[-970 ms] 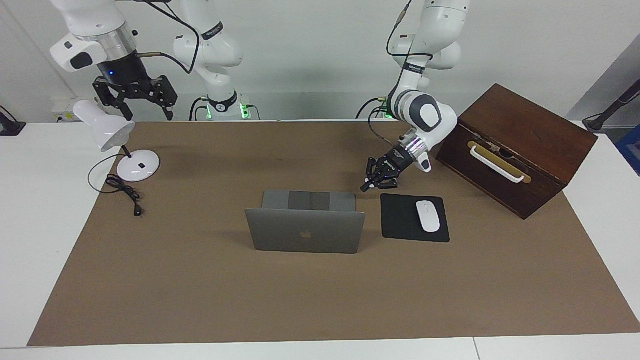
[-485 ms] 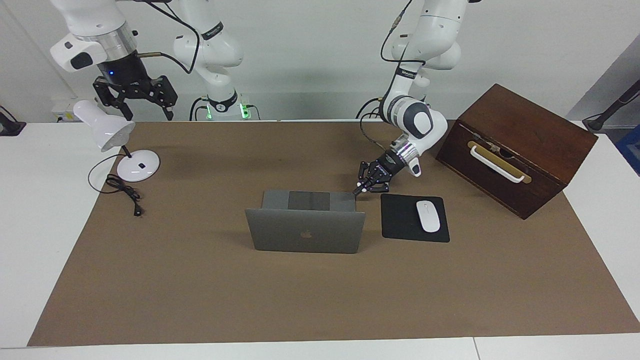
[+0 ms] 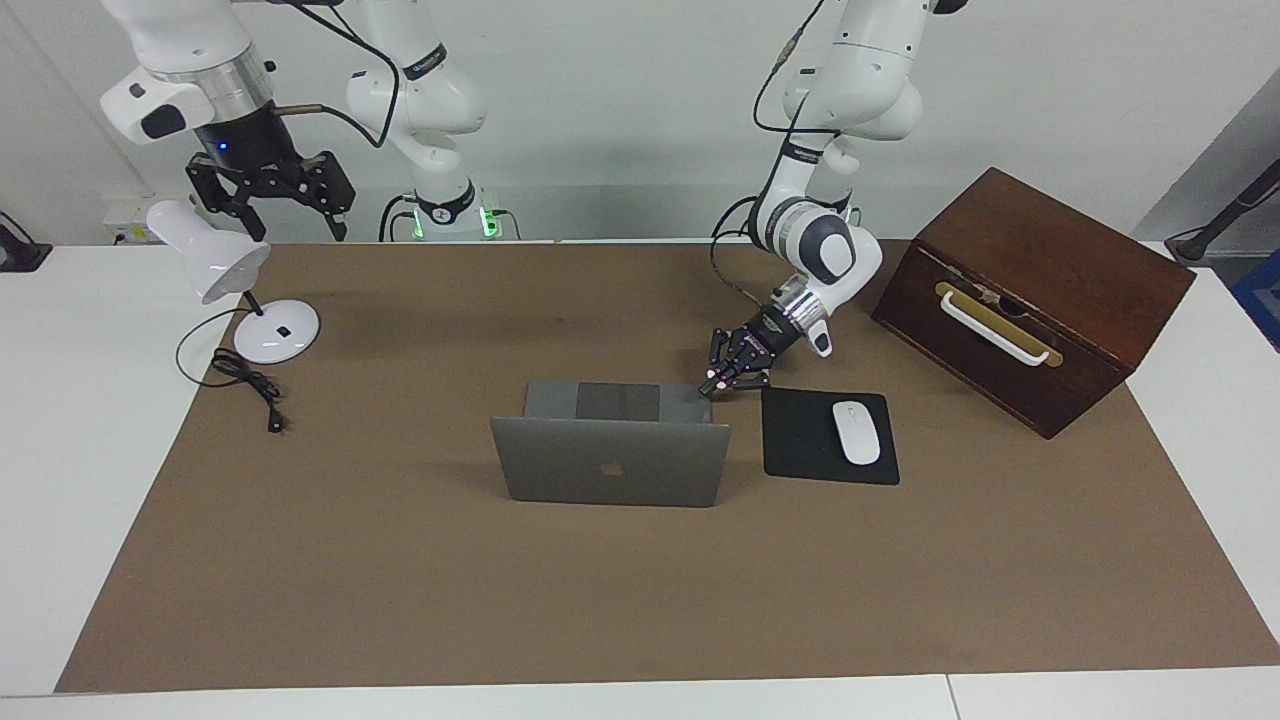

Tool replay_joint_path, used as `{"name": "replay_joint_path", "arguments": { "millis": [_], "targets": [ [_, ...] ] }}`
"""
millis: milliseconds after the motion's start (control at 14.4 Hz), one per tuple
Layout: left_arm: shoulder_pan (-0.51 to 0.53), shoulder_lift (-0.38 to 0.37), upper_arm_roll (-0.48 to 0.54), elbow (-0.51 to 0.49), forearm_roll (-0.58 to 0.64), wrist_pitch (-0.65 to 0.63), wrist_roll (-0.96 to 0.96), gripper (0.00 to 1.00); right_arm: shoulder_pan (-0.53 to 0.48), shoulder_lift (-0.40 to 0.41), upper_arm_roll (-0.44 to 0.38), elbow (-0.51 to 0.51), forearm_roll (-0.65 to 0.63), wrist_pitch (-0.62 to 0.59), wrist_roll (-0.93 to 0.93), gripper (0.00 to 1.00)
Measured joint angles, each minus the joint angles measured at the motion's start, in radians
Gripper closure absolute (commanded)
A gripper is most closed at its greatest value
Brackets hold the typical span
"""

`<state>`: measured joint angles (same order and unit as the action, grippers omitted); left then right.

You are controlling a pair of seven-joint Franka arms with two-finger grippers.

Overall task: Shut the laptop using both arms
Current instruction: 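Press the left gripper against the laptop base's near corner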

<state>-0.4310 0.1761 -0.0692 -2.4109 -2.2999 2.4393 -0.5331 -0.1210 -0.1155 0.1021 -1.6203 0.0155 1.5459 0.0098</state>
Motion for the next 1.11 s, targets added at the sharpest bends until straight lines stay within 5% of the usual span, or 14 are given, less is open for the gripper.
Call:
{"name": "replay_joint_path", "arguments": {
  "millis": [1109],
  "targets": [
    [-0.006, 0.032, 0.005, 0.001, -0.058, 0.002, 0.096, 1.0, 0.0, 0.0, 0.0, 0.0, 0.0, 0.0, 0.0, 0.0]
  ]
}}
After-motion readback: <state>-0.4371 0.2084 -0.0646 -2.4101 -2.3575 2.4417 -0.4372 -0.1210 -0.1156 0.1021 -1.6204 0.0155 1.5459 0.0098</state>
